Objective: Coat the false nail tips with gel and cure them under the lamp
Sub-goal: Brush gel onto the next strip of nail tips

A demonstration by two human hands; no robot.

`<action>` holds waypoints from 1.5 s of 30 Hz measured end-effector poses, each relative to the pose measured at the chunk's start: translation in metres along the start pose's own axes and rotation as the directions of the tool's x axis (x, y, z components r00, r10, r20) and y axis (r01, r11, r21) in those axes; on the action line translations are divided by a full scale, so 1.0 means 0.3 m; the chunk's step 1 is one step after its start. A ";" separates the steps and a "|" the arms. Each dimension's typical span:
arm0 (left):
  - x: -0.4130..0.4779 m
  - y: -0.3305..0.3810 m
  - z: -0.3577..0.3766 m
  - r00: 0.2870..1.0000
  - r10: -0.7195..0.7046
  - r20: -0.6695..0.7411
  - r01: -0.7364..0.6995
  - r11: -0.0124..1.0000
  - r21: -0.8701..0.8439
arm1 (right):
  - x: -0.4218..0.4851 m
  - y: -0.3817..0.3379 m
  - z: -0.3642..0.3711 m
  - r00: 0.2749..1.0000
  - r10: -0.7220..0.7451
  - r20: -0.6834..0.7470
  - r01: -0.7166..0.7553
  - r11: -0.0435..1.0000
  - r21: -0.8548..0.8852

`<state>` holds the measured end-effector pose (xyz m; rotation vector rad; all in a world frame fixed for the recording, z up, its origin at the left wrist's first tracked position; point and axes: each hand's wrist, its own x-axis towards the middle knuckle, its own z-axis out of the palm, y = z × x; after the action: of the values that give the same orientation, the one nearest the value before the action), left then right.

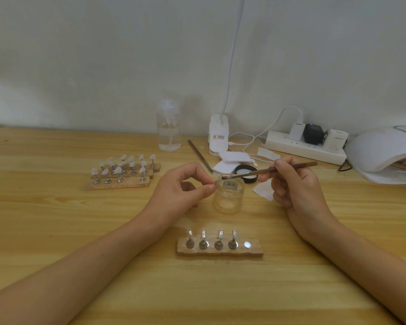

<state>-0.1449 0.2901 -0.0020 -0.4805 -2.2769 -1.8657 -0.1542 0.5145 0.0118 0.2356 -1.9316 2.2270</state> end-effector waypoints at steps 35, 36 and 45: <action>0.005 -0.008 -0.002 0.997 0.066 0.043 -0.068 0.997 0.031 | 0.000 0.004 -0.005 1.000 -0.010 0.009 0.010 1.000 0.009; 0.004 -0.006 -0.001 0.997 0.069 0.044 -0.070 0.997 0.026 | -0.002 0.004 -0.001 0.999 -0.020 0.036 0.020 1.000 0.004; 0.002 -0.002 -0.001 0.997 0.071 0.042 -0.072 0.997 0.028 | 0.003 0.011 -0.003 0.999 0.002 0.050 -0.003 1.000 0.014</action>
<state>-0.1456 0.2897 -0.0025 -0.5928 -2.2781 -1.8021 -0.1560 0.5149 0.0089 0.2942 -1.9431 2.2578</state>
